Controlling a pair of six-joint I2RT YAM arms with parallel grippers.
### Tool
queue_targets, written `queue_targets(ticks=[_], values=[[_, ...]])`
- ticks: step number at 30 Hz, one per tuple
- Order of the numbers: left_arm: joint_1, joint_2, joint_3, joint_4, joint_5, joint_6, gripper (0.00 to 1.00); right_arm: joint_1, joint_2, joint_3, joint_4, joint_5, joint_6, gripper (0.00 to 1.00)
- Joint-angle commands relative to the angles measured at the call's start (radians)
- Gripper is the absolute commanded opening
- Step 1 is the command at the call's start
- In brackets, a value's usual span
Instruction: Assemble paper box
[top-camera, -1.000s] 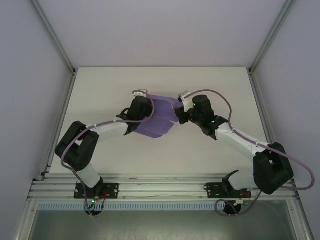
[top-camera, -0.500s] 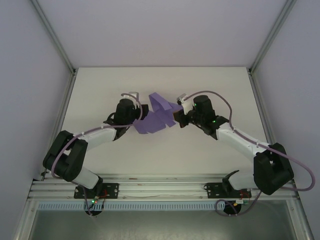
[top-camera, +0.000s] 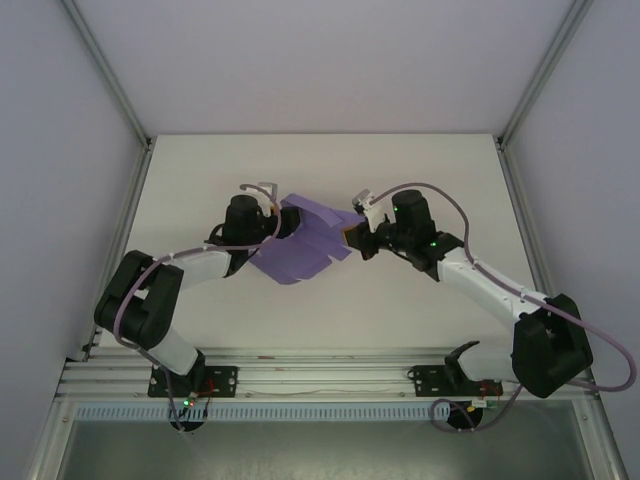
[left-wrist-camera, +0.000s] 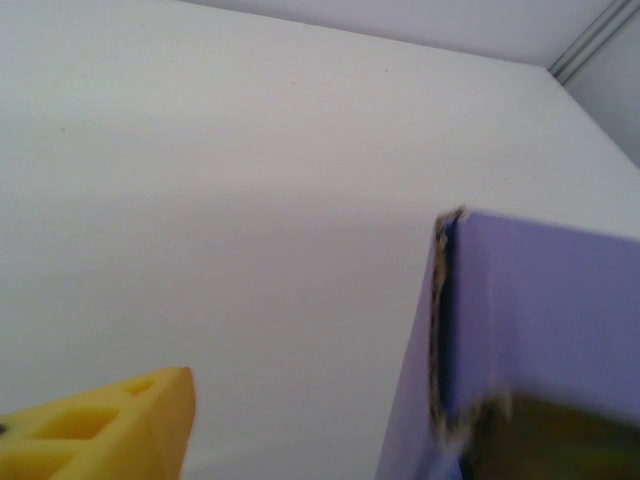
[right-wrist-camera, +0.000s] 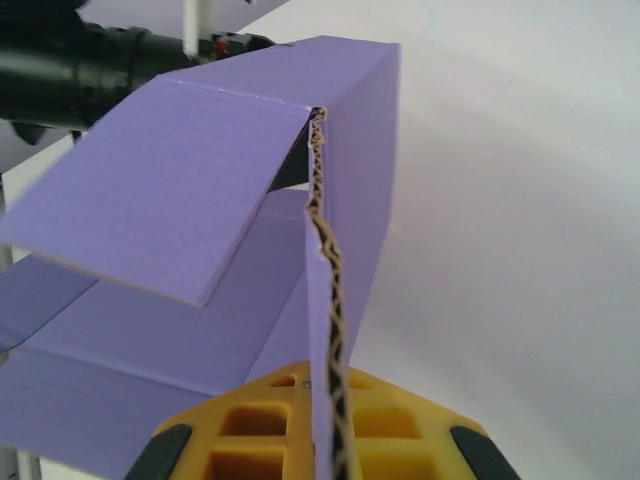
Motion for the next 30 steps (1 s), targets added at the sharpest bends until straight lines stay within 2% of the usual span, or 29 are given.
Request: queue_targets(ticks=[1,5,6,13,16,20,25,29,30], values=[[0.002,0.035,0.004,0.119,0.136,0.041,0.52,-0.004,-0.037,-0.001,0.004,-0.047,-0.018,0.0],[0.003,0.052,0.009,0.139,0.165,0.036,0.22,-0.007,-0.037,0.007,-0.006,-0.041,-0.017,0.0],[0.003,0.053,0.007,0.142,0.164,0.038,0.19,-0.008,-0.036,0.008,-0.007,-0.04,-0.014,0.0],[0.002,0.041,-0.001,0.14,0.143,0.069,0.21,-0.011,-0.037,0.009,-0.015,-0.055,-0.014,0.0],[0.002,0.042,-0.009,0.156,0.165,0.08,0.31,-0.014,-0.045,0.005,-0.013,-0.086,-0.019,0.0],[0.006,0.037,-0.022,0.178,0.235,0.108,0.35,-0.027,-0.057,0.012,-0.039,-0.136,-0.045,0.0],[0.013,0.009,-0.063,0.275,0.354,0.089,0.19,-0.044,-0.077,0.021,-0.065,-0.169,-0.055,0.0],[0.012,-0.01,-0.069,0.267,0.321,0.085,0.03,-0.055,-0.089,0.014,-0.071,-0.169,-0.053,0.0],[0.013,-0.016,-0.071,0.263,0.307,0.085,0.02,-0.055,-0.092,0.012,-0.074,-0.167,-0.052,0.0]])
